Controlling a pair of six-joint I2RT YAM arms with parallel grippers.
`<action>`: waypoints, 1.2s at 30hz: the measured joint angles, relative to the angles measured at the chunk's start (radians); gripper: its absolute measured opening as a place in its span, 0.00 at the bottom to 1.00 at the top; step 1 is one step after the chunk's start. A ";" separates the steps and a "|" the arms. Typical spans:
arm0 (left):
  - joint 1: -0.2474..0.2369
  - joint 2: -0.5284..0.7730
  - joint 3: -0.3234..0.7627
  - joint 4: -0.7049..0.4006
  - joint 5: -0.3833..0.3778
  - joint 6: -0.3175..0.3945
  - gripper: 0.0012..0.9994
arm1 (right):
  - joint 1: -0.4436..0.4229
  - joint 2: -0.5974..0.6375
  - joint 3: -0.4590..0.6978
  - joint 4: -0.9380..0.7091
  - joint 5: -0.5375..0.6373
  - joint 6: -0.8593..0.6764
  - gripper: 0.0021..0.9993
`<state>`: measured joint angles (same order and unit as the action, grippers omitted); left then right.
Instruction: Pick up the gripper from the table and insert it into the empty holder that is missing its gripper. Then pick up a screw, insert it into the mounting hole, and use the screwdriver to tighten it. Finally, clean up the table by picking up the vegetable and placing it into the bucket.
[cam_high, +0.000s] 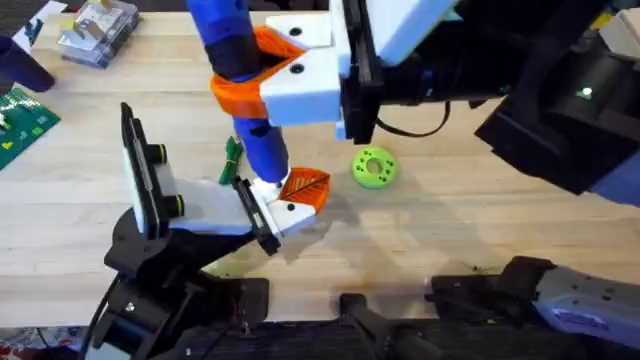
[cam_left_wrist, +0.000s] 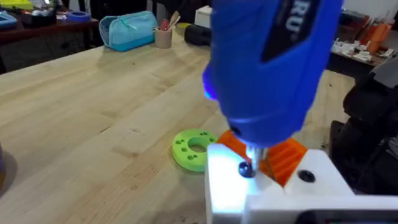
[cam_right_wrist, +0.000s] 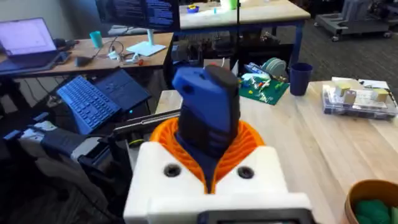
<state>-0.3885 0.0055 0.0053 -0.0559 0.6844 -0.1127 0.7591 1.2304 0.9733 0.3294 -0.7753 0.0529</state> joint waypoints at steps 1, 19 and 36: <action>0.000 0.000 0.000 0.000 0.000 0.000 0.02 | 0.000 0.000 0.000 0.000 0.000 -0.001 0.02; 0.000 0.000 0.000 0.000 0.000 0.000 0.02 | 0.000 0.000 0.000 0.000 0.000 -0.010 0.02; 0.000 0.000 0.000 0.000 0.001 0.000 0.02 | 0.004 0.009 0.006 -0.021 0.001 -0.017 0.02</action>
<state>-0.3885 0.0055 0.0055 -0.0559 0.6849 -0.1131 0.7628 1.2392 0.9792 0.3084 -0.7746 0.0360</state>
